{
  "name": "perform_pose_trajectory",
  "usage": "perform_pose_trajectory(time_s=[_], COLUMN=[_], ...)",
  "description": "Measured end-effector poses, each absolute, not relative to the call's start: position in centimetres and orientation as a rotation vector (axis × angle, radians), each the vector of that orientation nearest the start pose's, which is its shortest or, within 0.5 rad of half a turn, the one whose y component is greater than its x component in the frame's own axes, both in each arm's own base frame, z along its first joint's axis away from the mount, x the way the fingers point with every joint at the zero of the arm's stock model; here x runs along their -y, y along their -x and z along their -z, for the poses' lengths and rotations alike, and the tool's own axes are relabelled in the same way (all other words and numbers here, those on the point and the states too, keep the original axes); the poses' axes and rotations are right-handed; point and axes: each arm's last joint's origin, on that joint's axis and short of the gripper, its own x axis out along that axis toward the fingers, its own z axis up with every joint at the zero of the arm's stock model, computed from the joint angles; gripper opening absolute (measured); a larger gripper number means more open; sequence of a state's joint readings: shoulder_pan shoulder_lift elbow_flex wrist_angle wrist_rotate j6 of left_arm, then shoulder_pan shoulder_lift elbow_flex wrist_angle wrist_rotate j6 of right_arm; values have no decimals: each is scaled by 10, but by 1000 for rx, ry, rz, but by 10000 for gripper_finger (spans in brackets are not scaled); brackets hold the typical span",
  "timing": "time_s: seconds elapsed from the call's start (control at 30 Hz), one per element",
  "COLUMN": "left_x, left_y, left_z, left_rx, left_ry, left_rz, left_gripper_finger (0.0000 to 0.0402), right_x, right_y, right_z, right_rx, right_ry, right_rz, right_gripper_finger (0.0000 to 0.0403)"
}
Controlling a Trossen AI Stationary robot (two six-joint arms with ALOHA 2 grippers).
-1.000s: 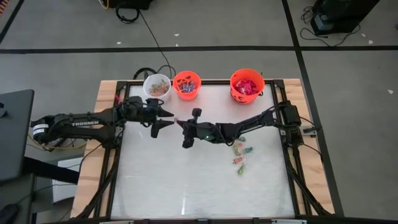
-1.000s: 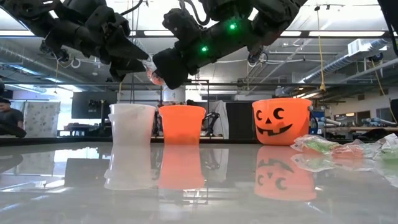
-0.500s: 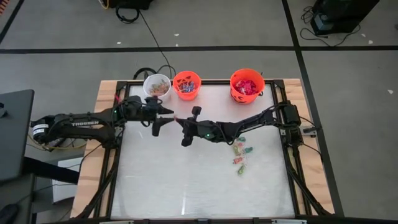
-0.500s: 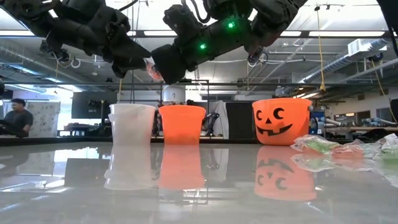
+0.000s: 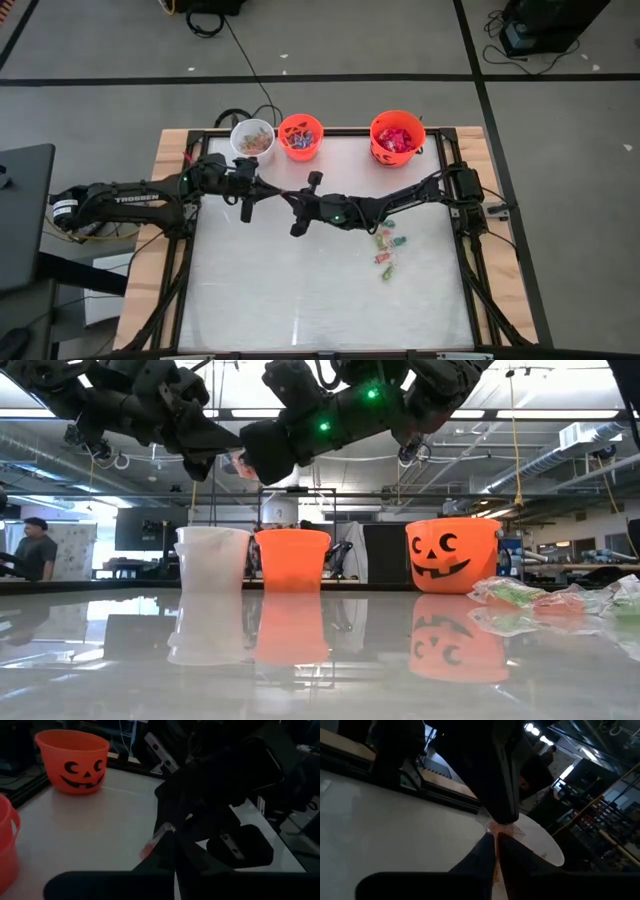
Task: Sort candy by brand, put in halloween buckets
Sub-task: Put the orange gummy into the white bucket
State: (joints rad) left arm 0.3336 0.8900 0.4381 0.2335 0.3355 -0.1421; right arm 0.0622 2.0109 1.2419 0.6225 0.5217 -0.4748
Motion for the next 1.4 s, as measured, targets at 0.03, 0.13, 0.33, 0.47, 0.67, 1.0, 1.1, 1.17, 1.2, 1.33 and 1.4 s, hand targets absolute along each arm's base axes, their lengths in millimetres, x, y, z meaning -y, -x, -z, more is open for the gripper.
perform_pose_trajectory(time_s=[0.03, 0.13, 0.33, 0.47, 0.67, 1.0, 1.1, 1.17, 1.2, 1.33, 1.4], left_x=[-54, -55, -58, -59, -60, -63, -65, -64, -63, -59, -59], left_y=[-186, -186, -188, -189, -189, -188, -187, -188, -188, -189, -189], left_z=[-235, -235, -248, -258, -257, -254, -254, -254, -255, -255, -255], left_rx=[-206, -204, -191, -165, -191, -219, -218, -215, -212, -211, -210], left_ry=[215, 227, 174, 163, 143, 130, 119, 121, 125, 142, 149], left_rz=[-14, -37, -118, -119, -159, -258, -328, -295, -259, -137, -139], left_gripper_finger=[4, 3, 4, 34, 119, 203, 212, 212, 209, 185, 167], right_x=[-13, -13, -12, -12, -10, -10, -10, -10, -10, -11, -10], right_y=[-442, -442, -442, -442, -441, -441, -441, -441, -441, -441, -442], right_z=[-202, -202, -203, -204, -204, -207, -209, -209, -209, -212, -213], right_rx=[-243, -239, -245, -245, -252, -222, -209, -207, -204, -189, -180], right_ry=[507, 505, 502, 502, 502, 500, 495, 495, 500, 524, 529], right_rz=[418, 420, 475, 486, 534, 544, 549, 549, 546, 546, 551], right_gripper_finger=[40, 46, 34, 13, 7, 3, 2, 2, 2, 2, 2])
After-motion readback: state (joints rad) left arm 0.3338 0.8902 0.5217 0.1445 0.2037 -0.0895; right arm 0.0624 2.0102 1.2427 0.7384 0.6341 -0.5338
